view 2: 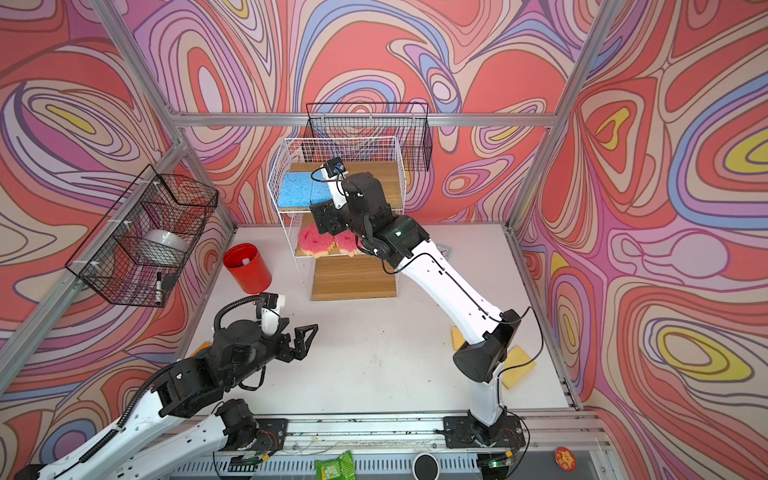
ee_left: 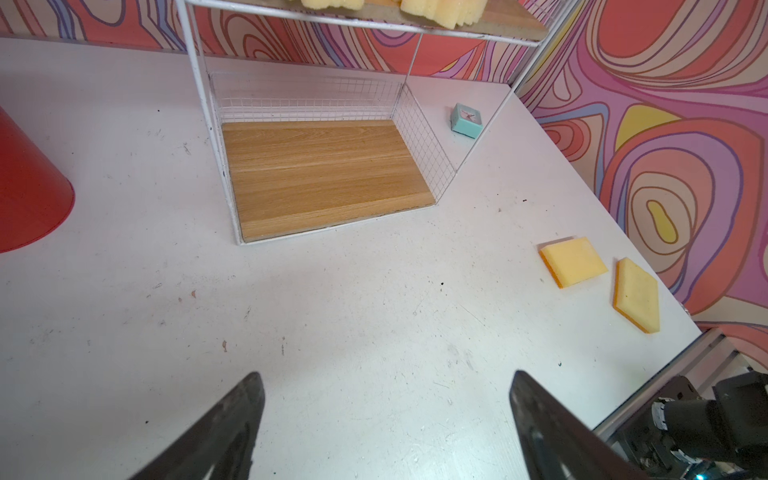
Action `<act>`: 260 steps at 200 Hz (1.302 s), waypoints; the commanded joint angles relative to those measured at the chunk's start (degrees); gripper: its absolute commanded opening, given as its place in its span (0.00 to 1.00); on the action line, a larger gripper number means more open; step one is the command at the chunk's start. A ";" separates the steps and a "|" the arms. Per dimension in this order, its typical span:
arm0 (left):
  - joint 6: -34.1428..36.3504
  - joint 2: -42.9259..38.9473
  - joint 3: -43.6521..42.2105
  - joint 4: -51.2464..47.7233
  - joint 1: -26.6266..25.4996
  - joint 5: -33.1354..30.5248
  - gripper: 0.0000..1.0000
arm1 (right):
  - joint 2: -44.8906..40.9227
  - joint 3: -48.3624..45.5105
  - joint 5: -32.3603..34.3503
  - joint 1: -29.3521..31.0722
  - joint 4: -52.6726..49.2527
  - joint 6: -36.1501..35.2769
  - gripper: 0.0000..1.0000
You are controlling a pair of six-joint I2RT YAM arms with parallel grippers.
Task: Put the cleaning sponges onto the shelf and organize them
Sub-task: 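Withdraw the right gripper from the shelf toward the table while the left arm retracts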
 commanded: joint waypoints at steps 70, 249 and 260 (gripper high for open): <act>-5.26 4.43 15.90 -15.32 0.44 -8.80 0.92 | -19.25 -17.97 -0.12 0.29 6.03 -0.77 0.98; -11.14 14.84 12.07 -29.56 58.51 9.82 1.00 | -44.47 -79.22 -24.41 1.87 22.68 17.55 0.98; -11.10 15.34 10.45 -28.49 61.84 10.45 1.00 | -43.82 -81.65 -24.67 1.80 23.56 17.55 0.98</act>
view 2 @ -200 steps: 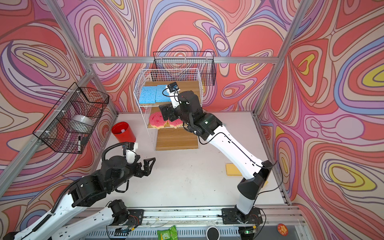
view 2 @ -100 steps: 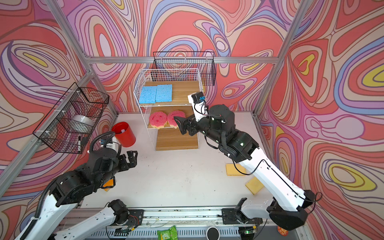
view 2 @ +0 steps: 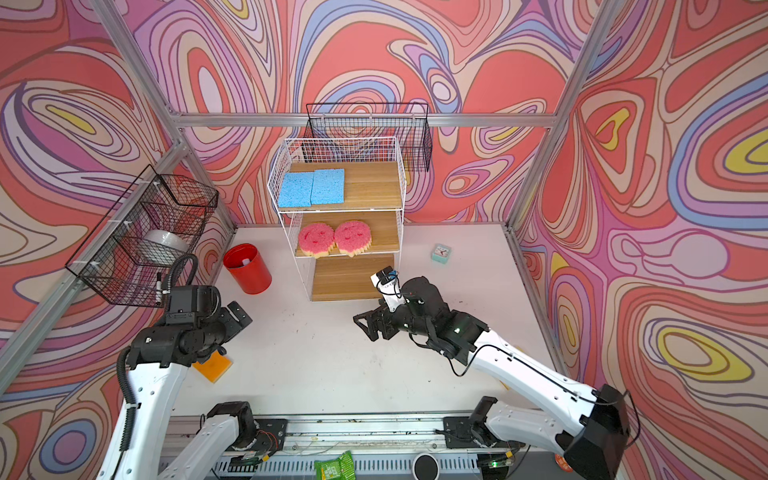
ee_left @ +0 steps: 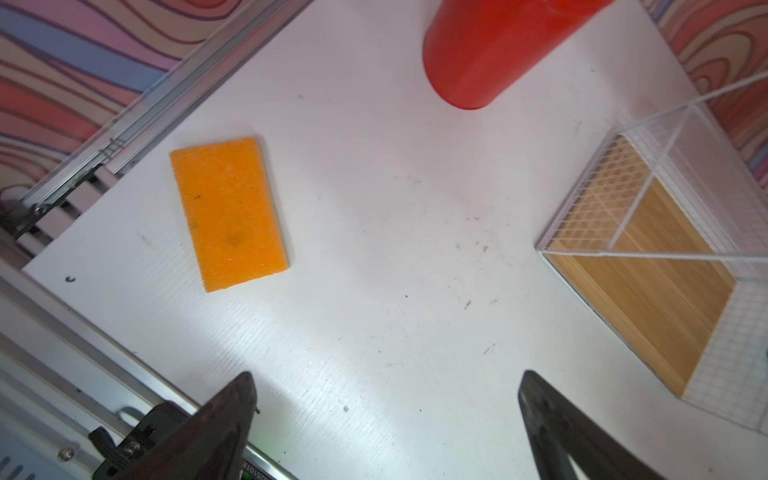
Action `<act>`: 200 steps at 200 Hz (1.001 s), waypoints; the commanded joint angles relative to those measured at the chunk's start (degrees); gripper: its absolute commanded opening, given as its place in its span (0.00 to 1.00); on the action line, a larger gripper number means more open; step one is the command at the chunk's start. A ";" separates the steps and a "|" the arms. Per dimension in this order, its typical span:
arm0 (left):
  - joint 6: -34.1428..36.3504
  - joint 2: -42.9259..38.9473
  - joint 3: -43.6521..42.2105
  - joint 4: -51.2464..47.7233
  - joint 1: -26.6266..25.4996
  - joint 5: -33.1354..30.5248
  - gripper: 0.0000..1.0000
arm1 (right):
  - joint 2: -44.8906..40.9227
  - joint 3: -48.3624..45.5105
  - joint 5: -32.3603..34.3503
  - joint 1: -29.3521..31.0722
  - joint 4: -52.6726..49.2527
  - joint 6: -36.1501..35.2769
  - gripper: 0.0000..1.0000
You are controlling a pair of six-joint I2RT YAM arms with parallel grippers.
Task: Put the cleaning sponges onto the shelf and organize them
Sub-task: 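Withdraw the right gripper from the shelf toward the table while the left arm retracts, then move the left gripper over the orange sponge near the table edge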
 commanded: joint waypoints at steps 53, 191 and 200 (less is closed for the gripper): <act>2.54 7.01 -6.30 5.43 10.50 -4.07 1.00 | 3.58 -8.44 -4.84 0.33 9.70 3.60 0.98; 13.91 30.78 -8.57 18.09 26.44 -1.84 1.00 | 5.28 -10.57 -3.78 -4.62 10.31 5.71 0.98; 13.76 31.20 -8.84 18.95 27.60 -1.35 1.00 | 5.40 -10.60 -3.62 -4.84 10.29 5.66 0.98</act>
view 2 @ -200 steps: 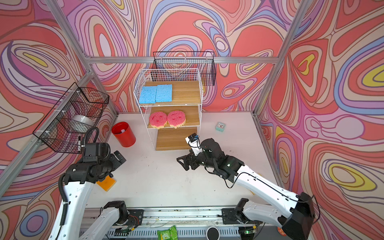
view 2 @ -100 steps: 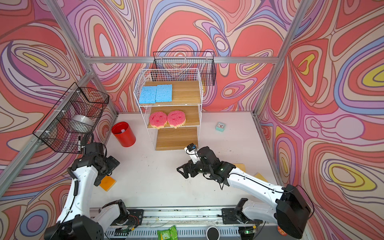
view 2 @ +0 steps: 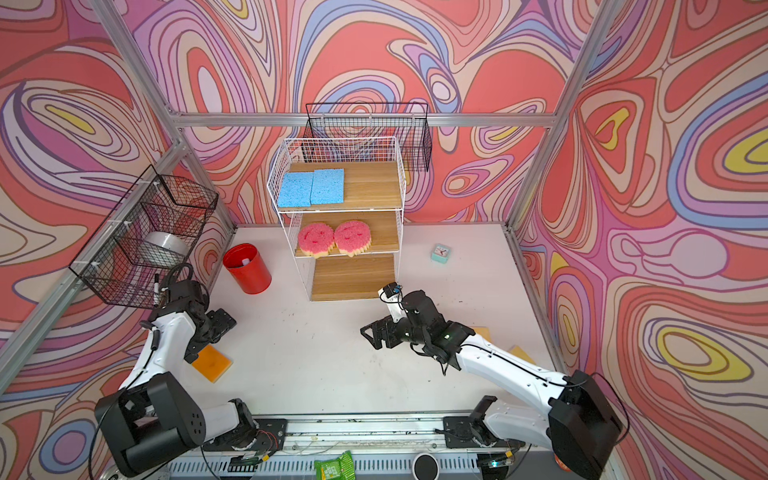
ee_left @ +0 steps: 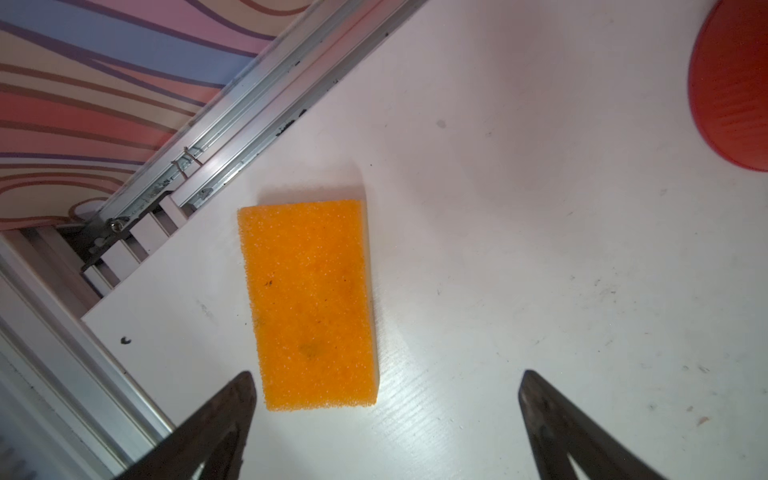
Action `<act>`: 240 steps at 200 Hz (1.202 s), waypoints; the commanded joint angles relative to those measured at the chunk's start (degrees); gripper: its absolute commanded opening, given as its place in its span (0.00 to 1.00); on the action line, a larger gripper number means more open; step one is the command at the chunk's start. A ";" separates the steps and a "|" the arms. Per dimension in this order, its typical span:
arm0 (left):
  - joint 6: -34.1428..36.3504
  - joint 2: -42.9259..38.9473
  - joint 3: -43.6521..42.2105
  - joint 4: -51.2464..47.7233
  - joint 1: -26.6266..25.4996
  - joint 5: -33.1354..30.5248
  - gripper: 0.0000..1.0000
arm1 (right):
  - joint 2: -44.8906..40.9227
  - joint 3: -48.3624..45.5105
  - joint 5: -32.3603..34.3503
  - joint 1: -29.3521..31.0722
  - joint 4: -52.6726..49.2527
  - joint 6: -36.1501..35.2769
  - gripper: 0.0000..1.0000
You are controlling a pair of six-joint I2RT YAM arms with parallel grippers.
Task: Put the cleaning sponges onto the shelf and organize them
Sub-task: 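Move the left gripper over the orange sponge near the table edge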
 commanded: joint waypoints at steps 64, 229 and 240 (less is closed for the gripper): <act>-0.72 9.56 -3.84 7.27 10.76 4.68 0.98 | 3.12 -0.57 -1.48 -3.00 1.85 0.65 0.98; -5.25 -2.06 -2.66 0.50 0.83 -2.43 0.93 | 3.75 -0.79 -2.39 -3.07 2.85 1.01 0.98; -5.67 -1.75 -2.39 0.12 0.13 -1.41 0.93 | 3.63 -0.77 -2.42 -3.07 2.85 0.99 0.98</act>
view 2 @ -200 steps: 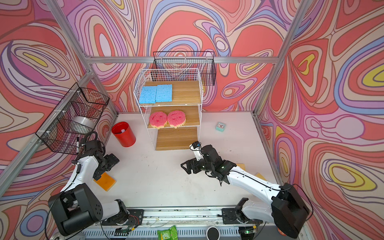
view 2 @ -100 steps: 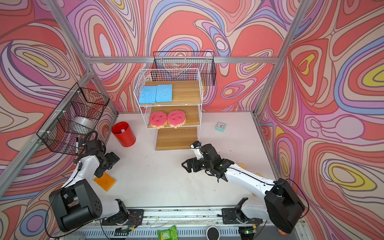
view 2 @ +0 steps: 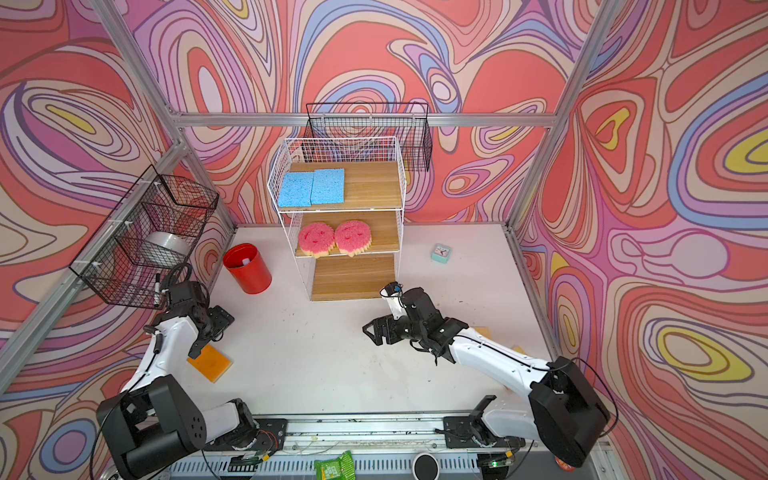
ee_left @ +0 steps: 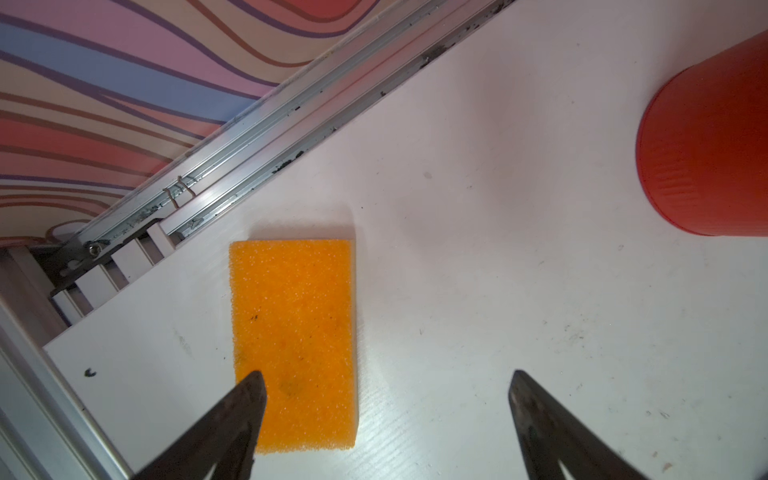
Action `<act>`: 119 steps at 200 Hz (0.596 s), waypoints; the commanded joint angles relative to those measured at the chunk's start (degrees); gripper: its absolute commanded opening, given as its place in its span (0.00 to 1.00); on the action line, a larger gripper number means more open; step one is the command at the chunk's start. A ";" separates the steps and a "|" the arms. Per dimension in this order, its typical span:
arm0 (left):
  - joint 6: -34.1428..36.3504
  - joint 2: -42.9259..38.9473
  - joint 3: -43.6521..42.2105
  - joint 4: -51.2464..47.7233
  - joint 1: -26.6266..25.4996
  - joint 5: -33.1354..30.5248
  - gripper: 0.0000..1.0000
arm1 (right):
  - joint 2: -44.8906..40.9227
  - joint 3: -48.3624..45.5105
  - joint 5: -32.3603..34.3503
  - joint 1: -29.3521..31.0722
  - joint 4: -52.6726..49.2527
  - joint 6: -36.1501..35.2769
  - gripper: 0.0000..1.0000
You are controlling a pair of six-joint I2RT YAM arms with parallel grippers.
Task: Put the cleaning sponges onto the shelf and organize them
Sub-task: 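Move the left gripper over the orange sponge near the table edge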
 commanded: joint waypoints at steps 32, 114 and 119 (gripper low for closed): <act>-2.54 4.98 1.96 -6.54 -3.55 1.39 0.93 | -1.37 -0.70 0.09 -0.18 0.70 0.13 0.98; -6.55 11.36 3.14 -8.49 -12.07 -2.52 0.94 | 1.59 -0.13 0.79 -0.28 0.41 -0.46 0.98; -7.22 11.94 2.96 -8.95 -12.34 -3.34 0.94 | 1.77 -0.11 0.94 -0.27 0.32 -0.48 0.98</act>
